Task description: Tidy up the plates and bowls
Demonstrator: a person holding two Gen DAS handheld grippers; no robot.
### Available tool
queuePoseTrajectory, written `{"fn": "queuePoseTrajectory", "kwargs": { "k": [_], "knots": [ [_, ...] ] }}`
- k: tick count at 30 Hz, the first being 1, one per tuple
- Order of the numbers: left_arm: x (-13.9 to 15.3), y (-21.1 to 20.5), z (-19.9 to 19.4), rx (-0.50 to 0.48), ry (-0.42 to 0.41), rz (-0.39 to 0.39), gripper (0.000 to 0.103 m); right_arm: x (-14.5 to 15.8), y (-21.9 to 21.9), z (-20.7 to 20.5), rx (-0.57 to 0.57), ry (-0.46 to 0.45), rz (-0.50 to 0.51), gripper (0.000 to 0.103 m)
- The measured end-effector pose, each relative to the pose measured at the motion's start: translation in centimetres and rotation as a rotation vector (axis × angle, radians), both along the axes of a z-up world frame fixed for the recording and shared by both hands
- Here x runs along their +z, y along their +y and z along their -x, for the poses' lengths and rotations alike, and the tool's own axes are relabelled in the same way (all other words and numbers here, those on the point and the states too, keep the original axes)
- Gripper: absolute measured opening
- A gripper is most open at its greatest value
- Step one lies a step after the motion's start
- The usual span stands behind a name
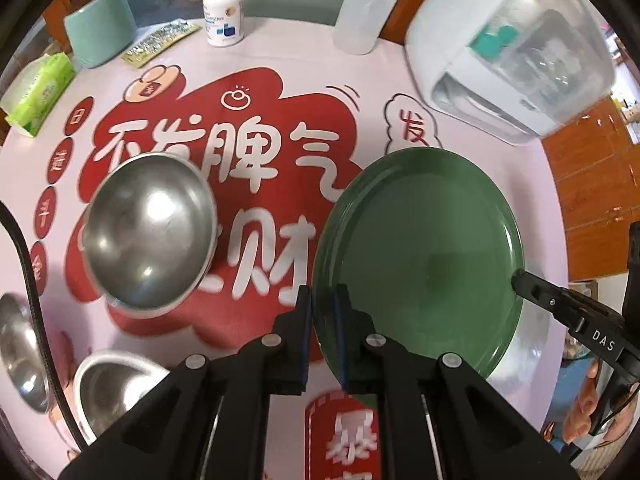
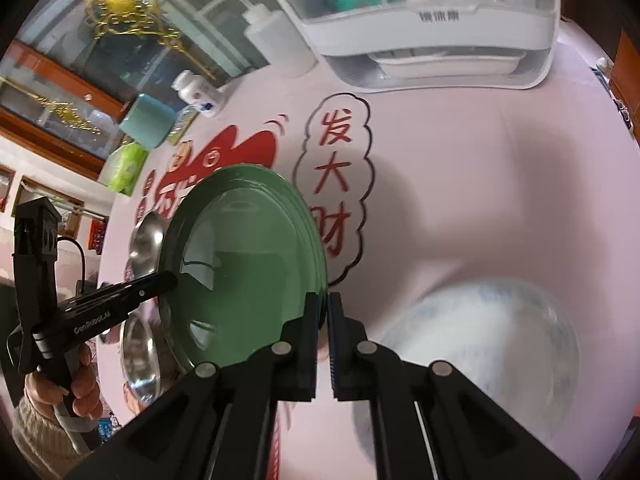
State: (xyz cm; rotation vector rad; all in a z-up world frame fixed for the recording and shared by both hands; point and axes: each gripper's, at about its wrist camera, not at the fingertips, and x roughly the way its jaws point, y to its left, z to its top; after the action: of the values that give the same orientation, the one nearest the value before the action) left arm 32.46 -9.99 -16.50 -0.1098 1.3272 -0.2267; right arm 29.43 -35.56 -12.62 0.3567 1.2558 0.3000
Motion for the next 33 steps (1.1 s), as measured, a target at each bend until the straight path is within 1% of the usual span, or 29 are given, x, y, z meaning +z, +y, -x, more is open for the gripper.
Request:
{"fn": "queuePoseTrajectory", "kwargs": {
  "k": [4, 7, 11, 12, 15, 17, 20, 23, 27, 33],
  "knots": [
    [2.7, 0.6, 3.5, -0.037, -0.02, -0.006, 0.008, 2.4, 0.3, 3.4, -0.01, -0.021, 0.003, 0.004],
    [4.4, 0.8, 6.2, -0.064, -0.031, -0.01, 0.008, 4.2, 0.7, 6.7, -0.02, -0.032, 0.015, 0.004],
    [6.4, 0.8, 10.4, -0.1, -0.039, -0.014, 0.008, 6.1, 1.5, 10.7, -0.037, -0.046, 0.038, 0.004],
    [7.1, 0.9, 11.9, -0.113, -0.042, -0.017, 0.008, 6.5, 1.7, 11.9, -0.043, -0.05, 0.044, 0.004],
    [8.0, 1.2, 15.5, -0.143, -0.047, -0.02, 0.008, 7.4, 2.4, 15.3, -0.057, -0.058, 0.055, 0.004],
    [8.1, 1.6, 17.9, -0.154, -0.04, -0.016, 0.008, 7.7, 3.0, 17.8, -0.06, -0.064, 0.061, 0.004],
    [7.4, 2.4, 21.0, -0.169, -0.029, -0.014, 0.008, 7.4, 4.1, 21.3, -0.061, -0.065, 0.072, 0.004],
    [6.0, 3.5, 24.2, -0.181, -0.019, -0.018, 0.008, 6.3, 5.3, 24.4, -0.062, -0.054, 0.08, 0.004],
    [3.0, 4.7, 28.3, -0.186, 0.02, -0.031, 0.009, 4.0, 6.4, 27.5, -0.066, -0.021, 0.074, 0.004],
    [-0.5, 5.6, 31.5, -0.193, 0.049, -0.061, 0.009, 0.1, 7.9, 30.6, -0.07, 0.03, 0.079, 0.004]
  ]
}}
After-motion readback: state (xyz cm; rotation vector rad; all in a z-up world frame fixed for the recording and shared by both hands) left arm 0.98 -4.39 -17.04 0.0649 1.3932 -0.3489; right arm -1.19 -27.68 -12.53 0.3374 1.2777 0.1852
